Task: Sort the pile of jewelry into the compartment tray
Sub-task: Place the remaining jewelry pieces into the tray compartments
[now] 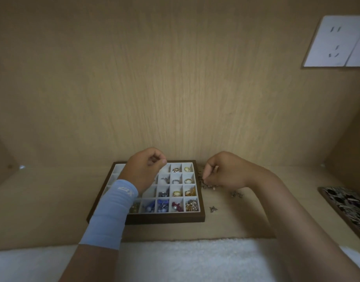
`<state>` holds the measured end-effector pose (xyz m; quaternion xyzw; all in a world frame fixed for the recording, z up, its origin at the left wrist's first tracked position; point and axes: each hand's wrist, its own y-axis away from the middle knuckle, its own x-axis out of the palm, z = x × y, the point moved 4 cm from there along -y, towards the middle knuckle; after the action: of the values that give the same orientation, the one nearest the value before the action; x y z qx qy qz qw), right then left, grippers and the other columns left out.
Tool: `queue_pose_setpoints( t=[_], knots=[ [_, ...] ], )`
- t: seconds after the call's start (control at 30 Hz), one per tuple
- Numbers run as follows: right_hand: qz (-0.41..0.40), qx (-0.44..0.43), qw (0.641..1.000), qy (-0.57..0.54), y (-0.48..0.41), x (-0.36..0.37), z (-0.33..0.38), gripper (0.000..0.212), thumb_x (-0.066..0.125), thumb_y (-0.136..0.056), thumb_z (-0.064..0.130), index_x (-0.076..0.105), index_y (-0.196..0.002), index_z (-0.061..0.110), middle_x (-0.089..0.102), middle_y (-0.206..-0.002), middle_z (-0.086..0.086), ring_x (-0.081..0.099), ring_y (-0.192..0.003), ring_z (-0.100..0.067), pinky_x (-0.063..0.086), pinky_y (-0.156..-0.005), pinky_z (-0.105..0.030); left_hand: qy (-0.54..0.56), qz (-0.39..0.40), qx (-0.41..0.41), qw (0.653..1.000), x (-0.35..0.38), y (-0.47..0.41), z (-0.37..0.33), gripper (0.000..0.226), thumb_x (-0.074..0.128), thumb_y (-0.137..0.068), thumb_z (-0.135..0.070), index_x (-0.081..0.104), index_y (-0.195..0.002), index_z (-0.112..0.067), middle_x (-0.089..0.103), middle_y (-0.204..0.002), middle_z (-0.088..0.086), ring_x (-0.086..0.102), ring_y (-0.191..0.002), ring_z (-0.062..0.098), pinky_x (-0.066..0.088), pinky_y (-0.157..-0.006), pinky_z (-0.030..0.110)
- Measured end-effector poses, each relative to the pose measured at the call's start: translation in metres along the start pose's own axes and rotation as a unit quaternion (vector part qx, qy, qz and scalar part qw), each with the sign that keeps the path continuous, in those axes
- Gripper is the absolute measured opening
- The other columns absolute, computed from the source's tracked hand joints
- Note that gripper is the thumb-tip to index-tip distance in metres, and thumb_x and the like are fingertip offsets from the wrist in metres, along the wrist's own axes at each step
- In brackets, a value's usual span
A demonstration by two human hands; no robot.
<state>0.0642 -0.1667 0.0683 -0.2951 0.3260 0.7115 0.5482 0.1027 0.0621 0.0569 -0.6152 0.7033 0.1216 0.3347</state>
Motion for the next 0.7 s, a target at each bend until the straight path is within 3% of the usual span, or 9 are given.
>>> queue_pose_setpoints(
  t=[0.13, 0.27, 0.4, 0.5, 0.63, 0.7],
  knots=[
    [-0.001, 0.005, 0.998, -0.065, 0.004, 0.001, 0.006, 0.005, 0.070, -0.082, 0.002, 0.072, -0.082, 0.006, 0.074, -0.066, -0.007, 0.067, -0.057, -0.011, 0.048, -0.048, -0.019, -0.010, -0.003, -0.013, 1.000, -0.024, 0.003, 0.018, 0.012, 0.064, -0.090, -0.019, 0.066, -0.082, -0.027, 0.065, -0.081, -0.011, 0.057, -0.076, 0.004, 0.044, -0.074, 0.024],
    [-0.025, -0.017, 0.995, -0.100, -0.002, 0.009, 0.010, 0.007, 0.069, -0.084, 0.002, 0.068, -0.084, 0.009, 0.074, -0.075, -0.013, 0.068, -0.060, -0.024, 0.053, -0.053, -0.029, -0.007, -0.026, -0.042, 0.999, -0.046, 0.008, 0.039, 0.009, 0.068, -0.087, -0.020, 0.069, -0.080, -0.026, 0.067, -0.080, -0.009, 0.059, -0.075, 0.006, 0.044, -0.071, 0.024],
    [-0.036, -0.022, 0.996, -0.080, -0.009, 0.022, 0.019, 0.009, 0.074, -0.088, 0.012, 0.076, -0.089, 0.020, 0.076, -0.080, 0.001, 0.069, -0.061, -0.016, 0.056, -0.055, -0.028, -0.023, -0.019, -0.060, 0.998, -0.051, 0.010, 0.054, 0.008, 0.072, -0.084, -0.022, 0.072, -0.077, -0.026, 0.071, -0.079, -0.010, 0.064, -0.078, 0.006, 0.049, -0.075, 0.025],
    [-0.040, -0.033, 0.997, -0.064, -0.014, 0.028, 0.035, 0.008, 0.078, -0.084, 0.011, 0.078, -0.082, 0.018, 0.076, -0.075, 0.004, 0.071, -0.063, -0.012, 0.060, -0.064, -0.029, -0.033, 0.002, -0.039, 0.999, -0.045, 0.011, 0.056, 0.008, 0.074, -0.083, -0.022, 0.073, -0.076, -0.026, 0.069, -0.080, -0.014, 0.060, -0.077, 0.000, 0.046, -0.074, 0.021],
    [-0.041, -0.058, 0.995, -0.069, -0.026, 0.034, 0.058, 0.006, 0.077, -0.085, 0.013, 0.077, -0.080, 0.015, 0.076, -0.075, -0.003, 0.070, -0.063, -0.013, 0.058, -0.063, -0.026, -0.112, 0.024, -0.010, 0.993, -0.035, 0.010, 0.060, 0.009, 0.074, -0.081, -0.029, 0.072, -0.072, -0.031, 0.060, -0.087, -0.014, 0.052, -0.098, 0.014, 0.046, -0.090, 0.034],
    [-0.046, -0.076, 0.994, -0.060, -0.034, 0.038, 0.070, 0.007, 0.076, -0.086, 0.014, 0.077, -0.081, 0.017, 0.075, -0.076, 0.001, 0.065, -0.061, -0.002, 0.052, -0.061, -0.019, -0.133, 0.017, -0.014, 0.991, -0.034, 0.011, 0.060, 0.012, 0.072, -0.082, -0.032, 0.072, -0.070, -0.031, 0.060, -0.088, -0.013, 0.051, -0.102, 0.016, 0.047, -0.091, 0.035]
  ],
)
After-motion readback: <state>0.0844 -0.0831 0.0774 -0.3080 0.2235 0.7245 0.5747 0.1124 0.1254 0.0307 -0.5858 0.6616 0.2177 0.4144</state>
